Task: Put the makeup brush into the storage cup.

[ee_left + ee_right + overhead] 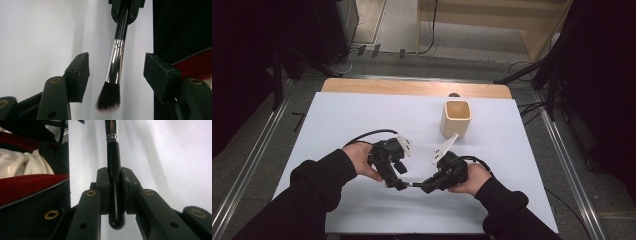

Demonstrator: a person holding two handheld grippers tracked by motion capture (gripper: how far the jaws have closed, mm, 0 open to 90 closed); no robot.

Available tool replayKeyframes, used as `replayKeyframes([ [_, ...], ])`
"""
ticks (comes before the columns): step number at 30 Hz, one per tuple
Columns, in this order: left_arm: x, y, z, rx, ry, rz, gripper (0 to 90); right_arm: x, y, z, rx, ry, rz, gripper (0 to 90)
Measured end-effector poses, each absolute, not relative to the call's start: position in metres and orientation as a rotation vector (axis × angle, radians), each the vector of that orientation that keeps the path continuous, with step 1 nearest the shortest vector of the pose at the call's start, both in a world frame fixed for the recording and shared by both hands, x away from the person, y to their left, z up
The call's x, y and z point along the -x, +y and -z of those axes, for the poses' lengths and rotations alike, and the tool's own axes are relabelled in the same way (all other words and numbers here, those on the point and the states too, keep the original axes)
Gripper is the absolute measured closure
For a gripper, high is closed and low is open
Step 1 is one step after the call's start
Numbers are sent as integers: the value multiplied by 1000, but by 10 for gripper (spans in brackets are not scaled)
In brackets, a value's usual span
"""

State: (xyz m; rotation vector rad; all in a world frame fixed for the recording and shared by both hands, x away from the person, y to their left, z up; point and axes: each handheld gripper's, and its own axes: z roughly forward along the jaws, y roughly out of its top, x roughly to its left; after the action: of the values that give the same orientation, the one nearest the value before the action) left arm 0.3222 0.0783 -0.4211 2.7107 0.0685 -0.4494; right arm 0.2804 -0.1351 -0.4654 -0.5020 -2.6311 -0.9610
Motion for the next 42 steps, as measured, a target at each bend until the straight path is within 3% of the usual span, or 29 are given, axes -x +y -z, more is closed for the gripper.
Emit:
replayKeyframes([
  [19, -334, 106, 418, -2553, 329, 402, 266, -275, -163, 470, 692, -2596, 983, 796],
  [42, -319, 129, 428, -2401, 531, 310, 272, -266, -183, 471, 876, -2553, 1055, 796],
])
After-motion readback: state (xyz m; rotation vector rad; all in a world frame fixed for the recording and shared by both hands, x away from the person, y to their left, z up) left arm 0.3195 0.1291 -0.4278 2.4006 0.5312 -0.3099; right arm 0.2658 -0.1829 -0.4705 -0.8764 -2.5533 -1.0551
